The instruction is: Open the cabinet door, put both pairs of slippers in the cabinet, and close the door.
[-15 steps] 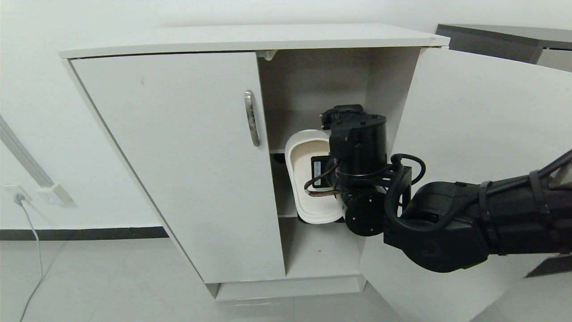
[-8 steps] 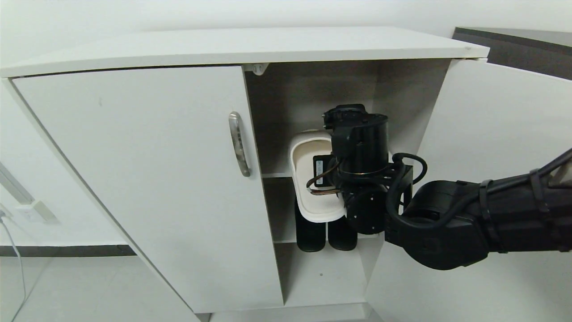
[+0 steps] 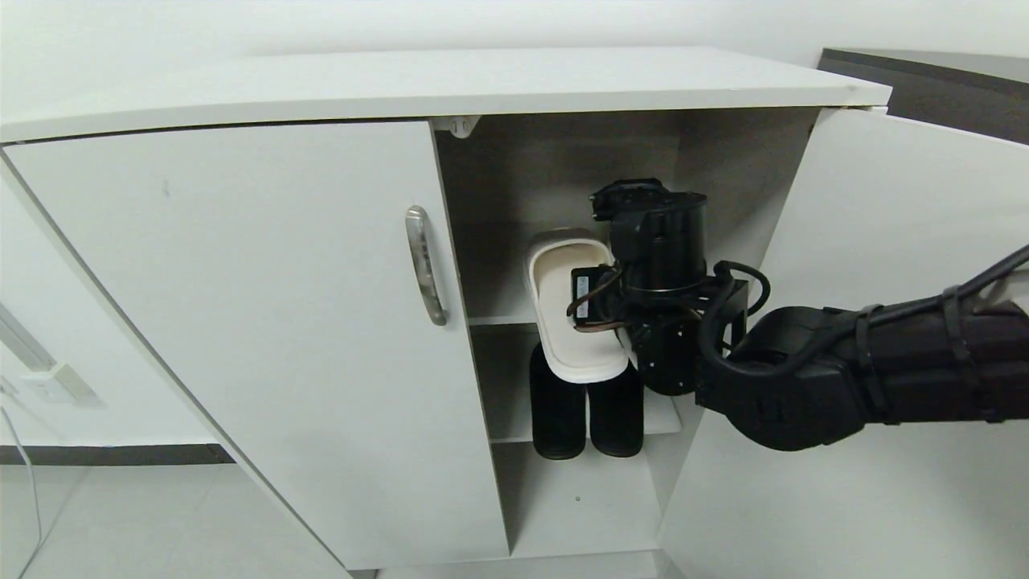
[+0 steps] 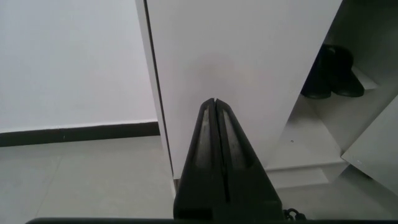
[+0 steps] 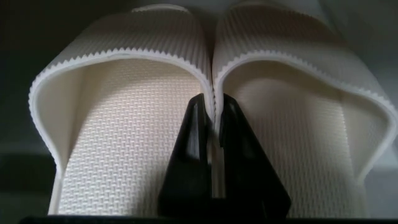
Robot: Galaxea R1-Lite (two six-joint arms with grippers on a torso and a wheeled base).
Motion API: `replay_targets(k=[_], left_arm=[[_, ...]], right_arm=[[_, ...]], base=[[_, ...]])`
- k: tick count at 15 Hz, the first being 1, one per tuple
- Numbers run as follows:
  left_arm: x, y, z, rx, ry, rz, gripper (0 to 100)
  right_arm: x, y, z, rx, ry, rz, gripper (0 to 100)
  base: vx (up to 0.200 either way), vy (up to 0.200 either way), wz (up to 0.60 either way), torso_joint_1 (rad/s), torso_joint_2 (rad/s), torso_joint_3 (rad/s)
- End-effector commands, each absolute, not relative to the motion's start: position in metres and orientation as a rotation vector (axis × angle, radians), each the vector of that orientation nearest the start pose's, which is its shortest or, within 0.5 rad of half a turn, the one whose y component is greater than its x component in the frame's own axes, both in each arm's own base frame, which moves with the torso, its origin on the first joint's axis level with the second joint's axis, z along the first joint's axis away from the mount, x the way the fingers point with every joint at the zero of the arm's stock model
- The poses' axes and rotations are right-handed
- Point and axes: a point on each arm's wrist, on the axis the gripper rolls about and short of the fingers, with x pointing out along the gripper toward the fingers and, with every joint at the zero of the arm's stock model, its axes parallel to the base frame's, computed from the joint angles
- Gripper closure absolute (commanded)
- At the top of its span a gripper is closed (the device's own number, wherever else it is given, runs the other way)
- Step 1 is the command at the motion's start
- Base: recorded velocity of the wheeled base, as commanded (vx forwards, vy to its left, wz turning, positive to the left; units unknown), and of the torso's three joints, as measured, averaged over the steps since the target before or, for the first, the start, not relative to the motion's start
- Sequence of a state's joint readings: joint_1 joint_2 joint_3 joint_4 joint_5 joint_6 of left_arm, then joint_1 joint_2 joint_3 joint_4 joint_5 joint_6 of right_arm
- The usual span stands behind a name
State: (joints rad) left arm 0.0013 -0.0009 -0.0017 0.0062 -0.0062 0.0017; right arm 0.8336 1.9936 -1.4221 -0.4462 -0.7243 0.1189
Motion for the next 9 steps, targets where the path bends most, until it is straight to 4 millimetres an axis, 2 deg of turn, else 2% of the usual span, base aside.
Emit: replay_targets(k=[1,4,9], left_arm=[[-0.023,0.0,0.075,0.002,0.005,-0.005,100],[-0.023,0.0,0.075,0.002,0.005,-0.003,100],[-0.023,0.0,0.075,0.002,0.005,-0.002,100]], right_arm=[[0.311,0.291,0.235,0.035,0.106,0.067,100],[0.327,0.296,0.248,0.041,0.105,0.054,100],[0.35,0.312,0.24,0.059,0.088,0.059,100]], base=[[0.0,0.0,0.0,0.0,0.0,0.0],[0.0,0.0,0.0,0.0,0.0,0.0],[0.0,0.0,0.0,0.0,0.0,0.0]])
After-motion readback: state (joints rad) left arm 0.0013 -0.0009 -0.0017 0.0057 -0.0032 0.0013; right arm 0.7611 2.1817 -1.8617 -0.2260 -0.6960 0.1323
